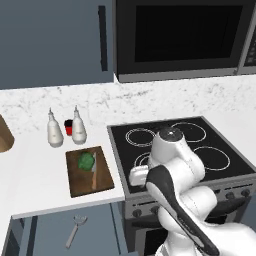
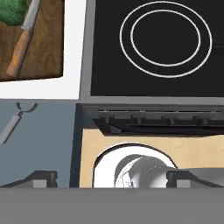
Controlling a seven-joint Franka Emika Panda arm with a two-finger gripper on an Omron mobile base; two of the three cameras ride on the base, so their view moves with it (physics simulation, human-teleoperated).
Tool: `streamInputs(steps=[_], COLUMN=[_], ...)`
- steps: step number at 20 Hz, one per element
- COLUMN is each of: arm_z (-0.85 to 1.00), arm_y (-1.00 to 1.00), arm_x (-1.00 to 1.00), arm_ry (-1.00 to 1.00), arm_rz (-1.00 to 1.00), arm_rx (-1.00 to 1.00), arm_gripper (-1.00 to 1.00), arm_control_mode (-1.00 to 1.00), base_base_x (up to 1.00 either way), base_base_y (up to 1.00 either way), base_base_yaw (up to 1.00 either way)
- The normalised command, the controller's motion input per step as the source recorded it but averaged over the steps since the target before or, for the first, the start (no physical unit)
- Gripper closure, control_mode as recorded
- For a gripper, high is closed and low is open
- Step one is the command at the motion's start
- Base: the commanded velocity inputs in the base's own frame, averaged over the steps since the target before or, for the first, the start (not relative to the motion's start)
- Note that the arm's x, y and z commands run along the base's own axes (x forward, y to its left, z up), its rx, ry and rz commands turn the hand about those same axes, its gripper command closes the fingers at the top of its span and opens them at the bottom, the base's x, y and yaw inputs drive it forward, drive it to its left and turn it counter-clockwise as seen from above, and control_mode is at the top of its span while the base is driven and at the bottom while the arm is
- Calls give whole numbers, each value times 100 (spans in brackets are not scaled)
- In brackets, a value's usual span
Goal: Place the appropriate cutting tool for cutting the broccoli skin on the cutting board.
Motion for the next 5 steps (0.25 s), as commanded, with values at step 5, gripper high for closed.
streamInputs(steps=[5], arm_z=[73], arm_y=[-93], arm_x=[-100], arm_ry=[-5], arm_rz=[4], arm_rx=[-3], arm_gripper=[-100], arm_control_mode=[-100], base_base_x=[0], base_base_y=[0], base_base_yaw=[0])
